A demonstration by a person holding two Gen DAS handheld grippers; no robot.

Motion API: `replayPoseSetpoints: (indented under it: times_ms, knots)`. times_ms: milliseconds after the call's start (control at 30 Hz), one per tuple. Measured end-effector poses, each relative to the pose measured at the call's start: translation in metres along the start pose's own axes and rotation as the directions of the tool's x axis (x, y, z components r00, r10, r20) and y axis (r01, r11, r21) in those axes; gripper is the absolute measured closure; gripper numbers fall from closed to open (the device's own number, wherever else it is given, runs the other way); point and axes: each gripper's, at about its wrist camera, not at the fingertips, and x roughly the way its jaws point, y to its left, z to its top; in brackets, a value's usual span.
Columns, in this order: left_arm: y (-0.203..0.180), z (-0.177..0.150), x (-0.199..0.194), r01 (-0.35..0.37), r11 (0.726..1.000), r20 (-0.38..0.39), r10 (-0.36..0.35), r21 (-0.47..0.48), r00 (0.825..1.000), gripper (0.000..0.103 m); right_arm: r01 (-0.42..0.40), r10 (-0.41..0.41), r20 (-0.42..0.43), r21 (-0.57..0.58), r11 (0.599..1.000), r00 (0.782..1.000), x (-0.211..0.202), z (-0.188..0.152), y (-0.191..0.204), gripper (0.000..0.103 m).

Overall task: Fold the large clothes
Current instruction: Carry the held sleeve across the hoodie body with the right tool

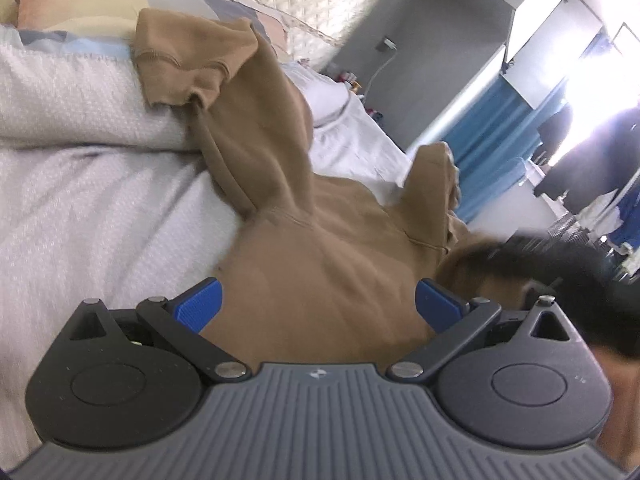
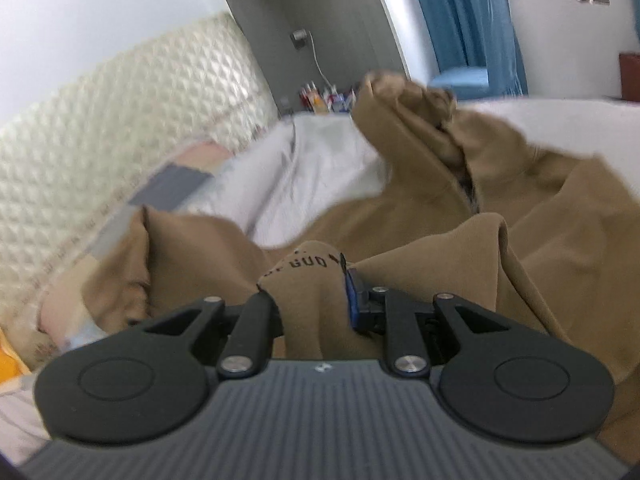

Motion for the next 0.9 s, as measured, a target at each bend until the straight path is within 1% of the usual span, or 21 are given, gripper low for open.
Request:
replayPoseSetpoints:
  times_ms: [100, 133, 167, 200, 233, 300, 400, 500, 600, 667, 733, 767, 800, 833, 867, 900]
  knots:
    - [0.005, 0.007, 0.011, -0.02, 1.0, 0.009, 0.02, 0.0, 1.0, 0.0, 0.007, -0.005, -0.044, 0.038, 0.999, 0.999, 0.031, -0.016, -0.013, 0.082]
    - [0.007, 0.007, 0.014, -0.009, 1.0, 0.006, 0.009, -0.005, 1.0, 0.0, 0.003, 0.0, -0.055, 0.056, 0.998, 0.998, 0.04, -0.021, -0.017, 0.082]
    - [0.009, 0.006, 0.018, 0.021, 1.0, -0.001, -0.021, 0.004, 1.0, 0.0, 0.002, 0.002, -0.063, 0.069, 0.998, 0.998, 0.049, -0.024, -0.016, 0.082]
    - [0.009, 0.005, 0.022, 0.028, 0.999, -0.009, -0.028, 0.016, 1.0, 0.0, 0.003, 0.003, -0.072, 0.079, 0.997, 0.997, 0.055, -0.027, -0.019, 0.082]
    - [0.008, 0.004, 0.026, 0.014, 0.999, -0.019, -0.014, 0.028, 1.0, 0.0, 0.005, 0.002, -0.08, 0.083, 0.997, 0.997, 0.06, -0.028, -0.02, 0.082]
    - [0.008, 0.002, 0.031, 0.008, 0.999, -0.021, -0.007, 0.044, 1.0, 0.0, 0.007, 0.0, -0.098, 0.069, 0.998, 0.995, 0.066, -0.03, -0.019, 0.082]
    - [0.009, 0.002, 0.035, 0.016, 1.0, -0.006, -0.016, 0.023, 1.0, 0.0, 0.002, 0.005, -0.133, 0.055, 0.998, 0.991, 0.064, -0.03, -0.018, 0.081]
    - [0.008, 0.001, 0.038, 0.033, 0.999, -0.006, -0.032, 0.012, 0.999, 0.0, 0.007, -0.007, -0.199, 0.0, 1.0, 0.98, 0.056, -0.023, -0.012, 0.081]
    - [0.004, -0.002, 0.034, 0.028, 0.999, 0.014, -0.029, 0.032, 0.999, 0.0, 0.009, -0.034, -0.256, -0.098, 0.995, 0.966, 0.043, -0.016, 0.0, 0.078]
    - [0.001, -0.002, 0.029, 0.032, 0.999, 0.029, -0.033, 0.032, 0.999, 0.0, -0.002, -0.052, -0.279, -0.189, 0.982, 0.959, 0.032, -0.015, 0.007, 0.075]
    - [-0.001, -0.002, 0.024, 0.041, 0.999, 0.041, -0.042, 0.028, 0.998, 0.0, -0.016, -0.076, -0.301, -0.292, 0.956, 0.95, 0.021, -0.016, 0.013, 0.066]
    - [-0.003, -0.003, 0.021, 0.048, 0.998, 0.047, -0.049, 0.028, 0.998, 0.0, -0.024, -0.083, -0.307, -0.33, 0.944, 0.948, 0.016, -0.017, 0.015, 0.064]
    - [-0.006, -0.004, 0.019, 0.052, 0.998, 0.052, -0.054, 0.032, 0.997, 0.0, -0.033, -0.089, -0.306, -0.374, 0.927, 0.948, 0.008, -0.018, 0.015, 0.058]
    - [-0.008, -0.005, 0.017, 0.053, 0.998, 0.055, -0.055, 0.038, 0.997, 0.0, -0.037, -0.096, -0.302, -0.406, 0.913, 0.949, 0.002, -0.019, 0.015, 0.048]
    - [-0.011, -0.007, 0.015, 0.049, 0.998, 0.057, -0.051, 0.047, 0.997, 0.0, -0.042, -0.103, -0.298, -0.441, 0.896, 0.949, -0.004, -0.021, 0.014, 0.041]
    - [-0.013, -0.009, 0.014, 0.046, 0.997, 0.055, -0.049, 0.054, 0.997, 0.0, -0.055, -0.1, -0.295, -0.475, 0.878, 0.95, -0.012, -0.023, 0.012, 0.021]
